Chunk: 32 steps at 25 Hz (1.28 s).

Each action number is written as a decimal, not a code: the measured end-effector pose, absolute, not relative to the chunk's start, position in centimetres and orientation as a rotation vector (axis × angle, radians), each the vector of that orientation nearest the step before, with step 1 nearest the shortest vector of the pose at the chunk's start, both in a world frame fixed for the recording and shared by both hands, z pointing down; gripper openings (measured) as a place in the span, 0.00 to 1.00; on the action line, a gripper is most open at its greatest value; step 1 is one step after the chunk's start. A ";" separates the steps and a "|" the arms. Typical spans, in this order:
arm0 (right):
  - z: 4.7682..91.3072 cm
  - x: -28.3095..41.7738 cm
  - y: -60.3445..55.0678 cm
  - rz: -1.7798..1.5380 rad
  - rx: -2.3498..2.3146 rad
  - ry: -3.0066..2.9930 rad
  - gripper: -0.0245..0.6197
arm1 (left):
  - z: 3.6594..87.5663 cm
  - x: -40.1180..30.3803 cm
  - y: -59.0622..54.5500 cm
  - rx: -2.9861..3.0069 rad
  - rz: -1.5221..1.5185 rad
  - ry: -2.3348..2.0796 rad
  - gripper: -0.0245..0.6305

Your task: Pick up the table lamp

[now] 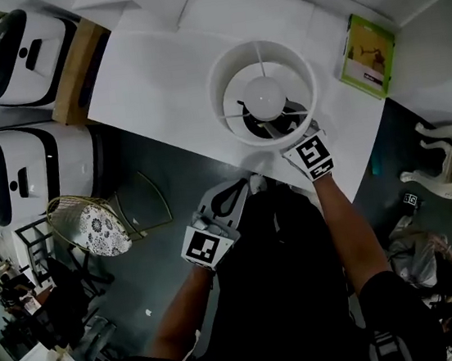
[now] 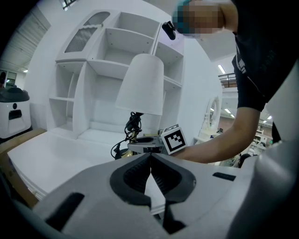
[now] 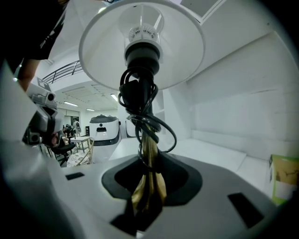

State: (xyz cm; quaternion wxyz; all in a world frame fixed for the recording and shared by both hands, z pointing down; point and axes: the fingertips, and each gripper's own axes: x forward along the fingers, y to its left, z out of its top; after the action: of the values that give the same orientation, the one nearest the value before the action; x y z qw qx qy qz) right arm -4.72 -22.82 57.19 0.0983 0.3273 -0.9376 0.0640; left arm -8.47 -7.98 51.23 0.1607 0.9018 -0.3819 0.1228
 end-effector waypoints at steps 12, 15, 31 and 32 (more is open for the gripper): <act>49.8 -3.9 -23.4 0.132 1.010 -2.785 0.22 | 48.8 -11.2 -10.1 2.588 0.265 -1.175 0.07; 48.1 -3.9 -23.0 0.122 1.019 -2.779 0.22 | 47.6 -11.9 -10.8 2.578 0.243 -1.214 0.07; 42.5 -2.5 -20.9 0.141 1.071 -2.756 0.22 | 43.5 -13.4 -12.8 2.645 0.181 -1.265 0.07; 42.1 -2.5 -20.9 0.142 1.075 -2.760 0.22 | 43.4 -13.4 -13.0 2.648 0.176 -1.266 0.07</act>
State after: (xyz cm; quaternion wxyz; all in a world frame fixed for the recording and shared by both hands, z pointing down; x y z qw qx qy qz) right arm -2.52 -20.88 42.09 0.0881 0.3612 -0.9271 0.0476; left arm -13.36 -12.99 43.44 0.1003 0.8961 -0.4282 0.0596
